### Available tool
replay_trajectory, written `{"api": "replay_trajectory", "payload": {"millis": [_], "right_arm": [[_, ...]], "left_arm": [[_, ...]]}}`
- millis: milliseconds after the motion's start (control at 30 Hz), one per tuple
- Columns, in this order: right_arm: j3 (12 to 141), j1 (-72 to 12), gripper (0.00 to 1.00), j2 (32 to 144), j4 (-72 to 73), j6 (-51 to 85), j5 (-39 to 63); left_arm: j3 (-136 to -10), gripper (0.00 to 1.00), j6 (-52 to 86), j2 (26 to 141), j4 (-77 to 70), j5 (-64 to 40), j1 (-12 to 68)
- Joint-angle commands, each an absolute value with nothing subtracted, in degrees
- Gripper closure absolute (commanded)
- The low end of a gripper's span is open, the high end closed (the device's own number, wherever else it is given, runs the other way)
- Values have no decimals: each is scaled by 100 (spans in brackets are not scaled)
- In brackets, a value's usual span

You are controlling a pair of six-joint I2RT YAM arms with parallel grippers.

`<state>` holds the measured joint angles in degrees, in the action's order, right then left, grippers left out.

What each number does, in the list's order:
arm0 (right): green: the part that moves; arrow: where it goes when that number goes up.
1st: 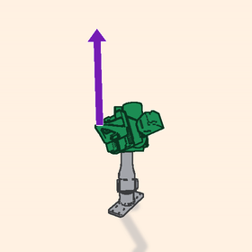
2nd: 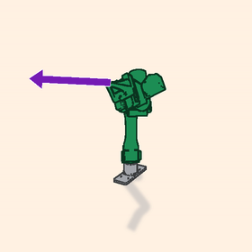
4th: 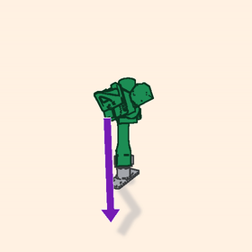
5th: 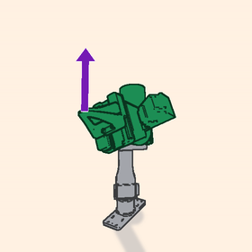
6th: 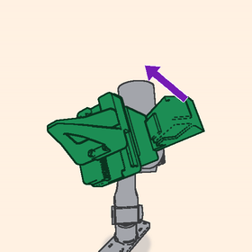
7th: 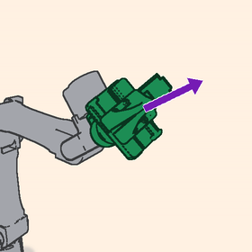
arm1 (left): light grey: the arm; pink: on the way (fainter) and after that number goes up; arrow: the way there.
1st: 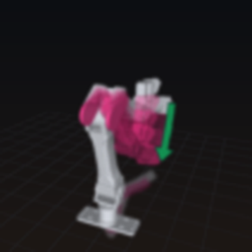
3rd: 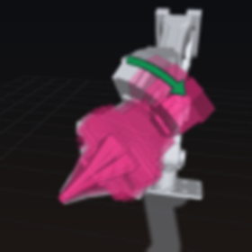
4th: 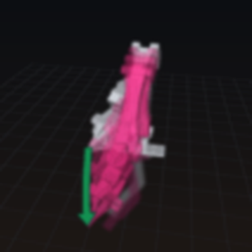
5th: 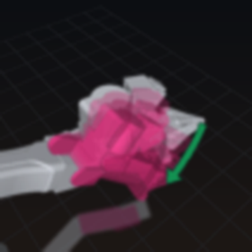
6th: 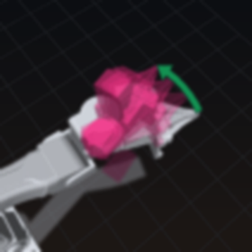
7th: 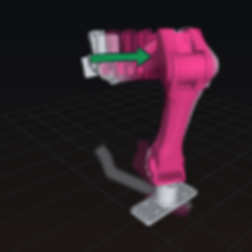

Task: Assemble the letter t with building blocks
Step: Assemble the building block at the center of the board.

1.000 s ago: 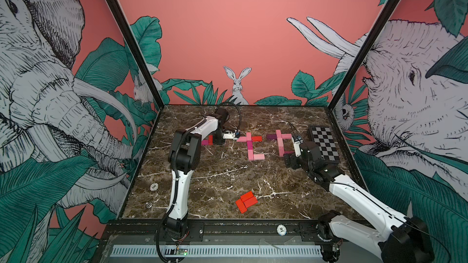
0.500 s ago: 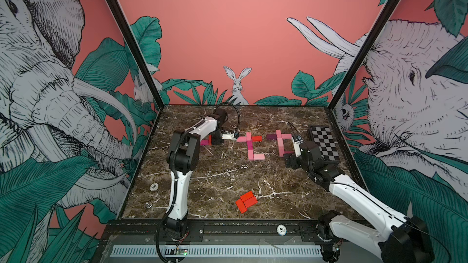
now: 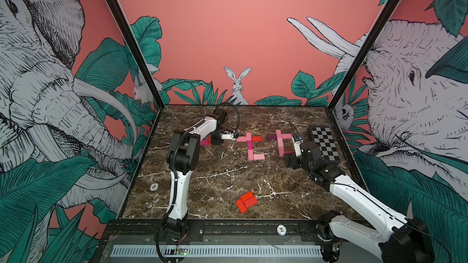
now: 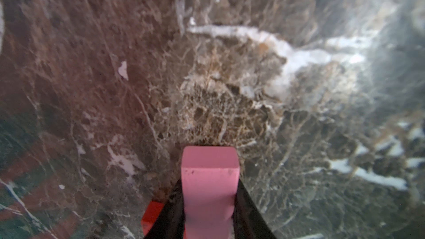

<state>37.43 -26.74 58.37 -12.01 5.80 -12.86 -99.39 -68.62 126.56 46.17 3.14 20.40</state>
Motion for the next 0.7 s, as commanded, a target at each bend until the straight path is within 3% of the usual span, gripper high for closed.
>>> {"api": "replay_trajectory", "payload": {"millis": [0, 133, 233, 600, 633, 667], "right_arm": [[3648, -2701, 2, 5722, -1163, 606, -1327], [3665, -2705, 2, 5755, -1143, 595, -1319], [3673, -2703, 2, 5766, -1143, 596, -1313], [3639, -2707, 2, 5766, -1108, 595, -1302], [3637, -2701, 2, 5766, -1112, 592, -1299], [3638, -2705, 2, 5766, -1107, 595, -1294]], "left_arm": [[-9950, 64, -6943, 12828, 4877, 405, 1978], [-9903, 60, -6952, 12805, 4863, 383, 1978], [-9894, 51, -6953, 12803, 4851, 381, 1978], [-9949, 49, -6880, 12771, 4780, 349, 1978], [-9956, 46, -6851, 12750, 4794, 305, 1978], [-9967, 35, -6818, 12729, 4807, 253, 1978]]}}
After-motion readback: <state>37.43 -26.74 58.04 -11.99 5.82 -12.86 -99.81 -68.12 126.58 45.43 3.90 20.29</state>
